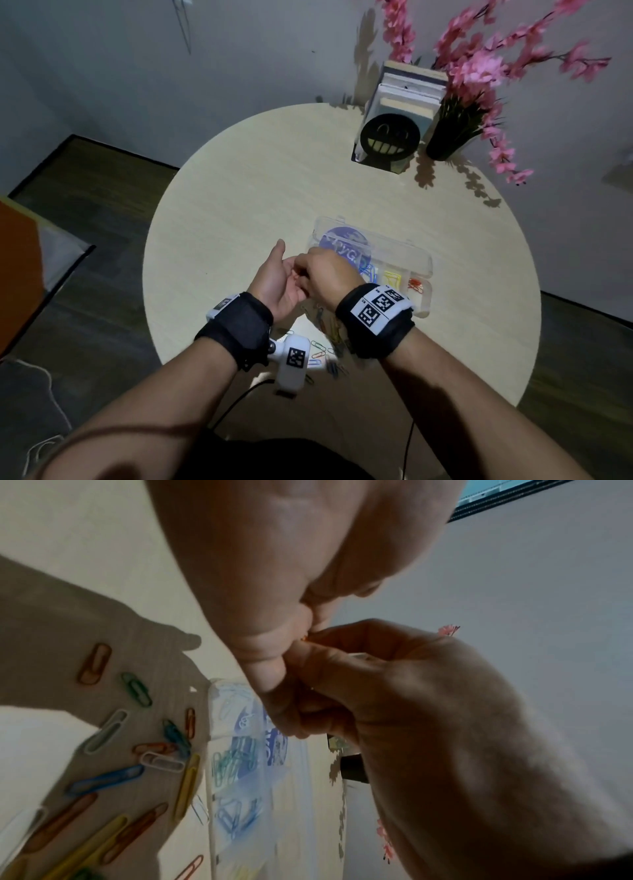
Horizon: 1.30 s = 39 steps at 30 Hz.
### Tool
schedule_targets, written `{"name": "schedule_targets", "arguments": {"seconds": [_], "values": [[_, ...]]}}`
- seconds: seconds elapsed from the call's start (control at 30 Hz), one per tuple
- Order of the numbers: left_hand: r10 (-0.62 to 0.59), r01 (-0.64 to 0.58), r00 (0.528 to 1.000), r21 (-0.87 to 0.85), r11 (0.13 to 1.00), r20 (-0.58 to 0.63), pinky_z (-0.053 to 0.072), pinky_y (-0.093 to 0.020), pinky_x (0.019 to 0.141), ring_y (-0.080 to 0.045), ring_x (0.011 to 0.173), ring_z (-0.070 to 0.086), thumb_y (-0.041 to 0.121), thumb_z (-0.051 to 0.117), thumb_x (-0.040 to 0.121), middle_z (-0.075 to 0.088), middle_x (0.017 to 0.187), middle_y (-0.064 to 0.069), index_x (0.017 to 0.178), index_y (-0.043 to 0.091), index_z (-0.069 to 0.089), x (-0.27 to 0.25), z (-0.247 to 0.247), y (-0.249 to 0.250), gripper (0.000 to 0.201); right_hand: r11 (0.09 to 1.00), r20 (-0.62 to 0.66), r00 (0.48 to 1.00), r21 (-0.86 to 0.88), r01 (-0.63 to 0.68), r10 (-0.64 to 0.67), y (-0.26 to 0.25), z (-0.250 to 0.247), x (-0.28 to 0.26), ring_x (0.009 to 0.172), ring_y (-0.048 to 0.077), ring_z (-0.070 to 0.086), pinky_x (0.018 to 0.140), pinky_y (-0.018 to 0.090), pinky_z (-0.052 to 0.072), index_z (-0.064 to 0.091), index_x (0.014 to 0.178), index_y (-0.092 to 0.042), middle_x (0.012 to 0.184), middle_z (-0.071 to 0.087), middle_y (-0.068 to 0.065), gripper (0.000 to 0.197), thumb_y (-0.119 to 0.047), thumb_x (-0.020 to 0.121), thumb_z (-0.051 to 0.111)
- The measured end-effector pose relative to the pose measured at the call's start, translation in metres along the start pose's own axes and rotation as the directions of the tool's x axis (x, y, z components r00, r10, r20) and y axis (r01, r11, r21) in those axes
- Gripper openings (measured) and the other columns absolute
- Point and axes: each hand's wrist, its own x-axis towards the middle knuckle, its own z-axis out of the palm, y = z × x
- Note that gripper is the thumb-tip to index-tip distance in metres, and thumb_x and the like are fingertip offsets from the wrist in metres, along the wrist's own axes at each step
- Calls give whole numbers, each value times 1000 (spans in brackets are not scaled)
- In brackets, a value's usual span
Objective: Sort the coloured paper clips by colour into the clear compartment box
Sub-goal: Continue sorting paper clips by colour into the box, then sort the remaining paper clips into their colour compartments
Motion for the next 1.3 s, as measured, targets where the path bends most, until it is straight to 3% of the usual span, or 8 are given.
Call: {"name": "schedule_targets", "arguments": {"seconds": [0.13, 0.27, 0.47, 0.6, 0.77, 0.97, 1.1, 1.3], "values": [[-29, 20, 996, 110, 994, 82, 53, -23, 59, -10, 49, 57, 56, 18, 99, 59, 53, -1, 85, 13, 58, -5, 10, -3, 60, 1000, -52, 998, 16, -19, 20, 7, -3, -11, 89, 30, 60, 68, 33, 45, 62, 99, -10, 96, 59, 14, 16, -15, 89, 51], [-47, 29, 993, 154, 988, 112, 44, -33, 84, -15, 78, 53, 62, 19, 96, 59, 89, -8, 103, 14, 61, -9, 21, -7, 63, 999, -94, 995, 31, -42, 45, 11, -4, -25, 87, 32, 61, 67, 34, 47, 62, 101, -12, 95, 60, 13, 18, -14, 86, 52], [-57, 11, 984, 260, 966, 171, 55, -26, 58, -16, 54, 65, 52, 20, 100, 65, 59, -8, 93, 13, 60, -7, 38, -28, 56, 960, -129, 975, 239, -146, 181, 32, -11, -56, 77, 16, 57, 63, 23, 38, 65, 94, -16, 90, 65, 0, 21, -5, 81, 52], [-32, -17, 991, 351, 936, 133, 57, -35, 72, -26, 79, 69, 47, 29, 101, 69, 93, -15, 110, 10, 58, -8, 40, -32, 48, 847, -181, 874, 397, -354, 450, 79, -10, -62, 73, 21, 56, 61, 22, 33, 64, 82, -19, 78, 64, 4, 14, -8, 79, 56], [127, -113, 992, 399, 910, -9, 51, -24, 48, -22, 72, 59, 25, 46, 97, 63, 90, -12, 107, 8, 57, -7, 20, -24, 22, 679, -131, 702, 426, -598, 700, 149, 0, -64, 82, 31, 65, 72, 30, 54, 65, 79, -14, 87, 70, 13, 16, -4, 76, 53], [258, -175, 964, 580, 796, -63, 45, -23, 50, -20, 63, 56, 14, 50, 96, 63, 85, -11, 109, 1, 59, -7, -3, -18, 21, 653, -106, 664, 352, -671, 740, 168, 9, -59, 83, 32, 62, 67, 28, 47, 68, 87, -17, 96, 67, 12, 17, -12, 85, 52], [351, -125, 929, 792, 597, -117, 48, -22, 66, -9, 66, 61, 13, 53, 93, 68, 89, -7, 107, 9, 63, -5, -32, -19, 18, 743, -188, 739, 375, -554, 647, 145, 11, -67, 76, 28, 61, 67, 28, 49, 66, 85, -17, 82, 66, 6, 15, -14, 82, 52], [296, 157, 936, 979, 127, -188, 45, -33, 95, -33, 111, 57, 18, 51, 88, 56, 129, -15, 121, 10, 59, 8, -64, -23, 34, 849, 41, 871, 202, -487, 490, 107, 56, -81, 80, 27, 60, 68, 30, 49, 63, 82, -16, 89, 64, 8, 14, -19, 85, 50]]}}
